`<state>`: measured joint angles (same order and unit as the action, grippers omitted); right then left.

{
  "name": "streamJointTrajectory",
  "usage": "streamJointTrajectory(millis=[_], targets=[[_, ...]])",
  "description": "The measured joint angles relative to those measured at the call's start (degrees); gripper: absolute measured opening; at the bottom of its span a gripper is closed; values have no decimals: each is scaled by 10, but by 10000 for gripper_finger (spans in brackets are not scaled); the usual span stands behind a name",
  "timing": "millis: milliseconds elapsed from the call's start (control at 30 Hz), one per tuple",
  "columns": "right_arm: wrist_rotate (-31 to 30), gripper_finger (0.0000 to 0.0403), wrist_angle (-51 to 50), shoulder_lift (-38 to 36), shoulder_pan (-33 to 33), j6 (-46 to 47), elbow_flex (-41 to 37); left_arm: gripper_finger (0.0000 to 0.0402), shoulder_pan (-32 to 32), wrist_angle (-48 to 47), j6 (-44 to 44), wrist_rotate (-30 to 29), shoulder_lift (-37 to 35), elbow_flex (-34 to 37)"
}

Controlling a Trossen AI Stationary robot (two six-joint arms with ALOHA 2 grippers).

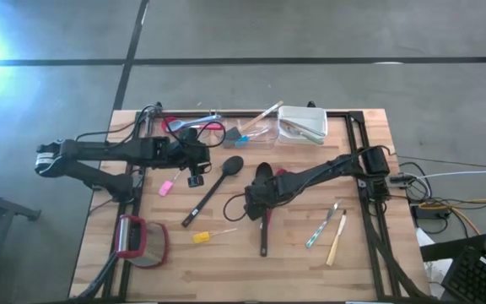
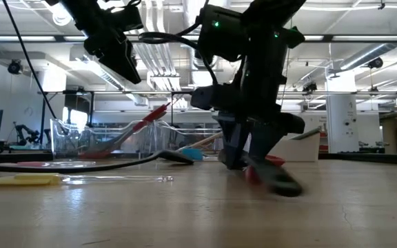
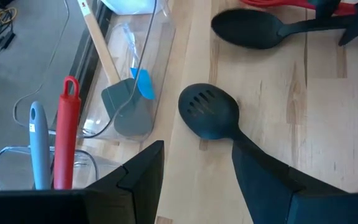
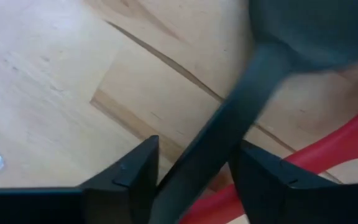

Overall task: Pick & Place Kitchen Items
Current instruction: Put the right black serving spoon into the left transparent bin

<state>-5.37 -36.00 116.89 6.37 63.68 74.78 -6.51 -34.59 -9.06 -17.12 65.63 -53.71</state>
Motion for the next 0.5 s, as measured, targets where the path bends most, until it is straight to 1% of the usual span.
streamJointTrajectory(millis=[100,200,233,367,500], targets=[[-9,132,-4,-6,0,2,-1,195,0,0,0,0,0,0],[-15,73,-7,-17,0,3,-3,195,0,0,0,0,0,0],[-19,60,-5,-21,0,4,-3,195,0,0,0,0,0,0],[-25,60,8,-39,0,4,-4,195,0,0,0,0,0,0],[-26,60,-5,-79,1,-14,-1,195,0,0,0,0,0,0]])
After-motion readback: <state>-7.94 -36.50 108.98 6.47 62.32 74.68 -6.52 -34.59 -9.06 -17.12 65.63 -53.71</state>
